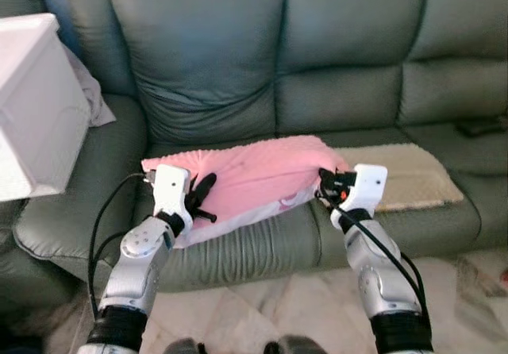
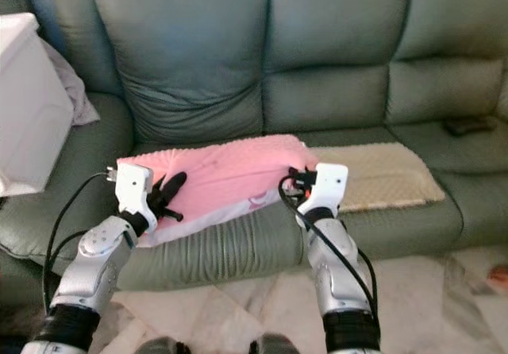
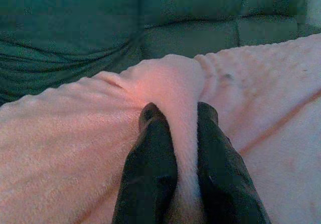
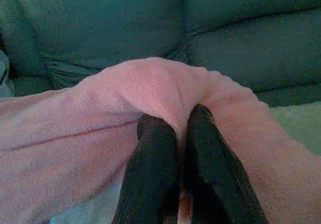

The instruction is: Move the pillow to the sofa

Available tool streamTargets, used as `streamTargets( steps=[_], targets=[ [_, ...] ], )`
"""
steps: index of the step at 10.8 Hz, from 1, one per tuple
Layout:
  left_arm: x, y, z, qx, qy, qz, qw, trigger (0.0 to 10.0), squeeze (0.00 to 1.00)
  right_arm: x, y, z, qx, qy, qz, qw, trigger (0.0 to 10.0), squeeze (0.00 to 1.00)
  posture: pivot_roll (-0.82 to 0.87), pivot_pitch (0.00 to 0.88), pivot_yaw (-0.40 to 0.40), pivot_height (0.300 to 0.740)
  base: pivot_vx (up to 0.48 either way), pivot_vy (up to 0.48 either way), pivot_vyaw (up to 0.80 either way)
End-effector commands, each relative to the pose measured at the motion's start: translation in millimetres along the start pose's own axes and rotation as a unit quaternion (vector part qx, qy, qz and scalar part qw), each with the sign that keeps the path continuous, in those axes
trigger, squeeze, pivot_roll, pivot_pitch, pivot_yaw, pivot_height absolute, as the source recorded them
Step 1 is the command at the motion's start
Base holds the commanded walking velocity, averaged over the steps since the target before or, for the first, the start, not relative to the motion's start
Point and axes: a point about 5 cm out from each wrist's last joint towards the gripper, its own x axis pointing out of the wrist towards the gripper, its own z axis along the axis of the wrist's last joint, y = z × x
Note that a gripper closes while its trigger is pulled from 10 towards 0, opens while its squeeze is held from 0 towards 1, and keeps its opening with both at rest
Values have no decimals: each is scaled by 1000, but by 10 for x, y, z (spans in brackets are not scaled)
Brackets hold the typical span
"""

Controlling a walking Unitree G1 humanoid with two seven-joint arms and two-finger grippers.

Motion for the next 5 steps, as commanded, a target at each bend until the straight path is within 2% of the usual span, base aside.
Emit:
streamTargets(
  steps=[1, 2, 5],
  targets=[
    [4, 18, 91, 9, -20, 2, 1000, 10000, 0, 18, 13, 75, -3, -17, 3, 1000, 10000, 0, -64, 9, -28, 740, 401, 0, 0],
    [6, 16, 90, 8, -20, 2, 1000, 10000, 0, 16, 12, 76, -4, -17, 3, 1000, 10000, 0, -64, 9, -28, 740, 398, 0, 0],
    [6, 18, 84, 6, -18, 2, 1000, 10000, 0, 1, 12, 60, -6, -16, 4, 1000, 10000, 0, -67, 12, -26, 740, 386, 282, 0]
  ],
)
